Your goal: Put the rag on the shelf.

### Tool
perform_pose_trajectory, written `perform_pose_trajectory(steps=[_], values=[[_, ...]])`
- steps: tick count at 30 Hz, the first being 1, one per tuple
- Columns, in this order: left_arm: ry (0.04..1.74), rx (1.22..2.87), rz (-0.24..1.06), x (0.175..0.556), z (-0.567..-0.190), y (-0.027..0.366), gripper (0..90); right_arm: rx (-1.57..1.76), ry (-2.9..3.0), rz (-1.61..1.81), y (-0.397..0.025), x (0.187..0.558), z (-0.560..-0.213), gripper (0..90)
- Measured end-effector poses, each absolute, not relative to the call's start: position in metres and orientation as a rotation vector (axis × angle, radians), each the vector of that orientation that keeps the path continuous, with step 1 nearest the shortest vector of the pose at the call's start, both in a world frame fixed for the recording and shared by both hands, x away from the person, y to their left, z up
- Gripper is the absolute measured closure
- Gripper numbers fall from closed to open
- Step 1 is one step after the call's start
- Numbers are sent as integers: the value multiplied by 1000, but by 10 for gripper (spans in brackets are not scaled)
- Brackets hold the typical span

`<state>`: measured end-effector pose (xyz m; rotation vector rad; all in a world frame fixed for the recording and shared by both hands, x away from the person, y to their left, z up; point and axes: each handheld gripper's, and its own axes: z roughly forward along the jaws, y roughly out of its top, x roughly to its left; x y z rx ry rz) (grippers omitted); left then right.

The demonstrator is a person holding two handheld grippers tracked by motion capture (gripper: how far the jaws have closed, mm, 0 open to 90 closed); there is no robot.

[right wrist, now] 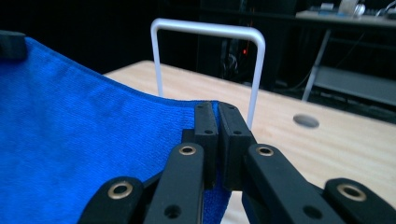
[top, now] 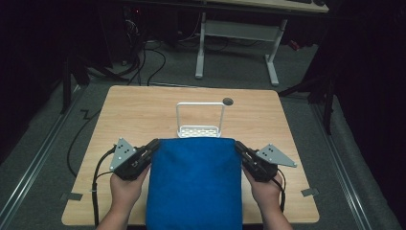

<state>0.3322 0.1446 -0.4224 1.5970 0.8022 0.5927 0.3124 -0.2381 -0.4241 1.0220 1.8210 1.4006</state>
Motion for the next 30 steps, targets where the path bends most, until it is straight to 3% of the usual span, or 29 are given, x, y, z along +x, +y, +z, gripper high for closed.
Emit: perform_pose_trajectory(steps=[21, 30], values=[[702, 1451, 738, 349, -342, 149, 876, 910, 1584, 1487, -248, 317, -335, 884], [696, 1440, 747, 352, -331, 148, 877, 902, 1573, 1494, -250, 317, -324, 884]])
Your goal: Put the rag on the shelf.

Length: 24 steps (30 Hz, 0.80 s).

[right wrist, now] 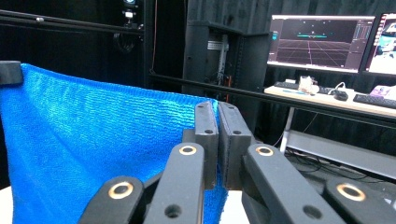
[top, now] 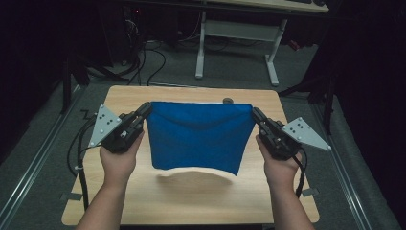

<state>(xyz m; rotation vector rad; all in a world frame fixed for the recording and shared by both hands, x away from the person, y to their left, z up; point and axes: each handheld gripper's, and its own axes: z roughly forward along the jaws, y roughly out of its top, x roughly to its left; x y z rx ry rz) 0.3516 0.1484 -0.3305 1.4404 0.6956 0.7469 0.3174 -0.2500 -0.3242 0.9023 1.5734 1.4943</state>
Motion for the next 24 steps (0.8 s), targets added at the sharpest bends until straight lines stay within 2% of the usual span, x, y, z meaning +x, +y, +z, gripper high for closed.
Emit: perform_pose_trajectory(steps=[11, 16, 24], values=[[732, 1473, 754, 381, -326, 142, 878, 943, 1591, 1464, -256, 344, -320, 885], [767, 1481, 746, 406, -324, 140, 878, 964, 1587, 1470, -255, 362, -314, 885], [804, 1521, 801, 450, -320, 131, 877, 1009, 1586, 1467, -254, 403, -308, 886]])
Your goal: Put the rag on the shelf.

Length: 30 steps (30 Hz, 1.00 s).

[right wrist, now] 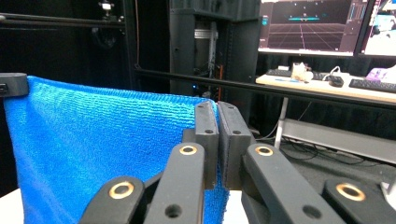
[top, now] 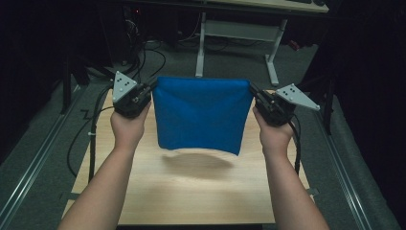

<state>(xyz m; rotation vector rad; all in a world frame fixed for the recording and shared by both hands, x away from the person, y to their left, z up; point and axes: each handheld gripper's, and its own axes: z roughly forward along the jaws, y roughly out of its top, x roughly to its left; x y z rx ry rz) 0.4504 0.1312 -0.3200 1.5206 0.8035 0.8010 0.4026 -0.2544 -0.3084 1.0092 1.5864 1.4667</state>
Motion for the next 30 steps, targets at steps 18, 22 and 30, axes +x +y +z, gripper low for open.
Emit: perform_pose_trajectory(steps=[18, 22, 30], values=[[912, 1603, 809, 525, -320, 118, 875, 1090, 1620, 1371, -254, 491, -299, 889], [956, 1667, 789, 537, -341, 117, 874, 1118, 1669, 1304, -250, 508, -310, 889], [1037, 1757, 677, 549, -388, 122, 872, 1153, 1776, 1192, -239, 523, -353, 889]])
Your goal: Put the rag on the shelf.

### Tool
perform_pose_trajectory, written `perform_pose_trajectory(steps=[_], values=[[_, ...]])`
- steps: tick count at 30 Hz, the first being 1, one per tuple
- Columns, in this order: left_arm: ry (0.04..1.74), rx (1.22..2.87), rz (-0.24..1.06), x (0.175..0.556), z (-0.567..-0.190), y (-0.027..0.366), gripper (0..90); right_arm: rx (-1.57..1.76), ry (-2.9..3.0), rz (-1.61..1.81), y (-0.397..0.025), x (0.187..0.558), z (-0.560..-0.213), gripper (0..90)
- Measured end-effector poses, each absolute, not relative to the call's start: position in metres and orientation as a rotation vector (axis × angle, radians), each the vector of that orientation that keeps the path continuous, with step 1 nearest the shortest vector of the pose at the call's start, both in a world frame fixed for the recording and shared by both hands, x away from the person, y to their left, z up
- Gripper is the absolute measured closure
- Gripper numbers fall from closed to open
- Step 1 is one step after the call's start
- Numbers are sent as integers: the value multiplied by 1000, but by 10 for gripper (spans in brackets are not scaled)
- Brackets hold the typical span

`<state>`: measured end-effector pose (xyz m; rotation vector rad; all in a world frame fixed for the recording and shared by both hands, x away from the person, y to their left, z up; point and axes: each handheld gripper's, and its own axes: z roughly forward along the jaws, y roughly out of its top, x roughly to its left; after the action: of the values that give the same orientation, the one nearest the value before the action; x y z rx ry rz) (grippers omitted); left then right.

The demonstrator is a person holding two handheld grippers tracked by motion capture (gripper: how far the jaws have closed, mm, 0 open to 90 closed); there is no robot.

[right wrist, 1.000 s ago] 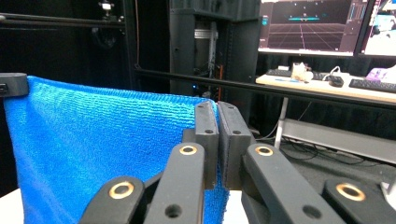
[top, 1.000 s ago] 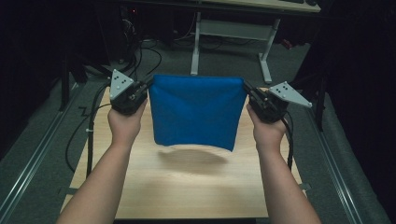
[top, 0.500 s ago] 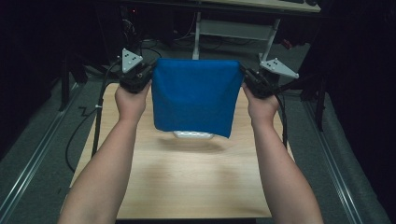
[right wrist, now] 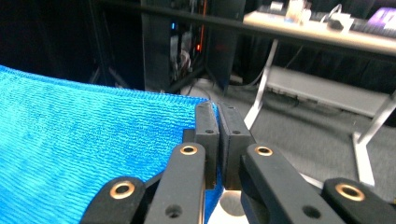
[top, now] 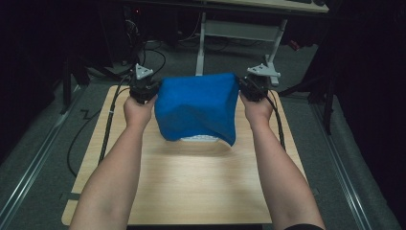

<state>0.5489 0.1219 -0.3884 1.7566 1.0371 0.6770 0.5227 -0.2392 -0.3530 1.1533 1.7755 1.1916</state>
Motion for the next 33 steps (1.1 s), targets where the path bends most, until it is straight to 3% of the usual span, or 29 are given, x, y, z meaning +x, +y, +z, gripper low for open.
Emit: perform_pose_trajectory(steps=[10, 21, 33], values=[[1090, 1808, 535, 533, -444, 126, 872, 1239, 1876, 1136, -240, 511, -414, 888], [1078, 1827, 448, 515, -478, 116, 872, 1312, 1926, 1161, -242, 495, -453, 888], [1092, 1847, 364, 523, -496, 109, 867, 1343, 1977, 1140, -235, 493, -478, 888]])
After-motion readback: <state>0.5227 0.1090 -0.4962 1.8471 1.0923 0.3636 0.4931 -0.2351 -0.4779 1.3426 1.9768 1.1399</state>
